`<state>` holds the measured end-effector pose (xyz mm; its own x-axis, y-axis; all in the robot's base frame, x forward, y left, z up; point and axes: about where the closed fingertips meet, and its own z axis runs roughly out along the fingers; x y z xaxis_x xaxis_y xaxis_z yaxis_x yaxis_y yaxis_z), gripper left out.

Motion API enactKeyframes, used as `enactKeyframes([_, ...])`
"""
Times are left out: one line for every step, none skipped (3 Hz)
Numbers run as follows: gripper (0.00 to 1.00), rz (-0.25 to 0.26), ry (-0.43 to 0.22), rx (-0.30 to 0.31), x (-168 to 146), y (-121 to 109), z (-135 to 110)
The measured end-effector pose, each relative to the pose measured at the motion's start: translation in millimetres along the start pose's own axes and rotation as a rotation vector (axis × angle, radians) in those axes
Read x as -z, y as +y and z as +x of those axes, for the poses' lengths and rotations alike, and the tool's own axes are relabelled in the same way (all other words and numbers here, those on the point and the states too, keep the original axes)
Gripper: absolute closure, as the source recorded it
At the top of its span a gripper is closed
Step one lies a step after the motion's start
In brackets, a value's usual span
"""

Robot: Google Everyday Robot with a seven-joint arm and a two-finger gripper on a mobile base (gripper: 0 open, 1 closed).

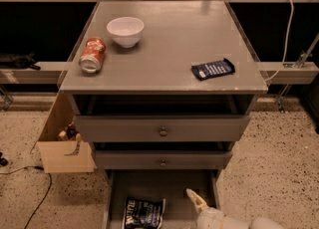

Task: Pick blue chip bag from bottom drawer and place on counter

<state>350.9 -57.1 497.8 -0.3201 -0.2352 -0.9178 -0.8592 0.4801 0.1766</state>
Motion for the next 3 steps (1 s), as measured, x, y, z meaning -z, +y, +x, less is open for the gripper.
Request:
enactKeyframes([0.00,0.117,0.060,0.046,-8.6,-23.0,25.2])
enactKeyframes([0.00,0.117,0.060,0.046,-8.6,-23.0,25.2])
enactKeyframes([0.00,0.122,0.097,0.050,-20.3,-28.4,39.9])
